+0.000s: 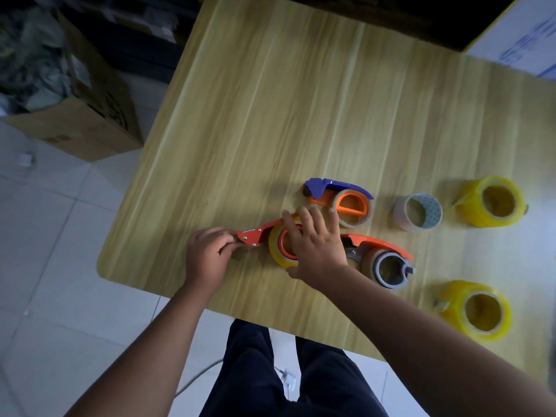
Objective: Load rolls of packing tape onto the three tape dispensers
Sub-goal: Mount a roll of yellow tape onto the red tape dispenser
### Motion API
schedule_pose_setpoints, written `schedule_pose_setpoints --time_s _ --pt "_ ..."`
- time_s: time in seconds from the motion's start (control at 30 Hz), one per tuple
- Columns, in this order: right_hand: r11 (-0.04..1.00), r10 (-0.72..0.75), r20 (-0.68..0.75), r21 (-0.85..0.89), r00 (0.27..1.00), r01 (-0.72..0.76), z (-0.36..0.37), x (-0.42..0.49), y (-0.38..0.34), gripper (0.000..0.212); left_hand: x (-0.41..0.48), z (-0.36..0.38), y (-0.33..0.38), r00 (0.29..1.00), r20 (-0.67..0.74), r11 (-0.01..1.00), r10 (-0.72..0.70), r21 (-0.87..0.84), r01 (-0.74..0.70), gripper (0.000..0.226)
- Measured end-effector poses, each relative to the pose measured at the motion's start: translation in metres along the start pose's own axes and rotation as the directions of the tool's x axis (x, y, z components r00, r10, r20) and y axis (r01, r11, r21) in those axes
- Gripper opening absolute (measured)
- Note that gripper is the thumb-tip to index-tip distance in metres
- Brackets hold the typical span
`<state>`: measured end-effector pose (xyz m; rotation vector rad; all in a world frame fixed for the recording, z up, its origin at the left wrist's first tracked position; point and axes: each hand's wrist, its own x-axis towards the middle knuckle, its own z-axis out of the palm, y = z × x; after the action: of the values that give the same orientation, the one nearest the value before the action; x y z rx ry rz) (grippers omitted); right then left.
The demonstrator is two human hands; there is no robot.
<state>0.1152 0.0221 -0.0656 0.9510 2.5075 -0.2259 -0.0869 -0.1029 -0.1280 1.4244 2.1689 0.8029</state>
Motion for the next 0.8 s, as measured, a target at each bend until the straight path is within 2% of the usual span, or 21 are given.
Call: schedule_pose_setpoints --time_s 0.1,0.23,0.3,0.37,0.47,0.6,0.67,0.8 --pt "0.994 0.037 0.011 0.102 0.999 -0.038 0.004 -0.004 0.003 0.124 0.004 -0.006 -0.001 1.000 -0.024 0.998 -0.006 0.058 0.007 0.017" --pt "0.977 0.042 0.034 0.209 0.999 -0.048 0.007 -0.007 0.001 0.123 0.010 -0.017 -0.003 0.995 -0.095 0.999 -0.040 0.022 0.042 0.008" --pt "0.973 0.034 0.032 0.228 0.999 -0.040 0.009 -0.008 -0.003 0.122 0.014 -0.023 0.006 0.987 -0.157 1.000 0.019 0.011 -0.018 0.009" --pt "0.968 0.035 0.011 0.248 0.999 -0.036 0.012 -0.009 -0.005 0.121 0.020 -0.026 0.023 0.981 -0.150 0.992 0.124 0.049 -0.118 0.018" --pt "0.959 0.047 -0.034 0.283 0.998 -0.035 0.017 -0.008 -0.005 0.119 0.029 -0.025 0.049 0.968 0.047 0.960 0.246 0.124 -0.250 0.046" --pt "0.924 0.094 -0.088 0.380 0.992 -0.054 0.023 -0.002 -0.007 0.114 0.039 -0.013 0.072 0.896 0.373 0.845 0.242 0.374 -0.383 0.087" --pt "0.916 0.095 -0.116 0.399 0.989 -0.041 0.024 0.001 -0.009 0.115 0.043 -0.006 0.079 0.876 0.440 0.792 0.195 0.457 -0.406 0.097" --pt "0.876 0.051 -0.155 0.481 0.986 0.030 0.030 -0.005 -0.001 0.114 0.052 0.002 0.090 0.857 0.498 0.752 0.130 0.514 -0.413 0.110"
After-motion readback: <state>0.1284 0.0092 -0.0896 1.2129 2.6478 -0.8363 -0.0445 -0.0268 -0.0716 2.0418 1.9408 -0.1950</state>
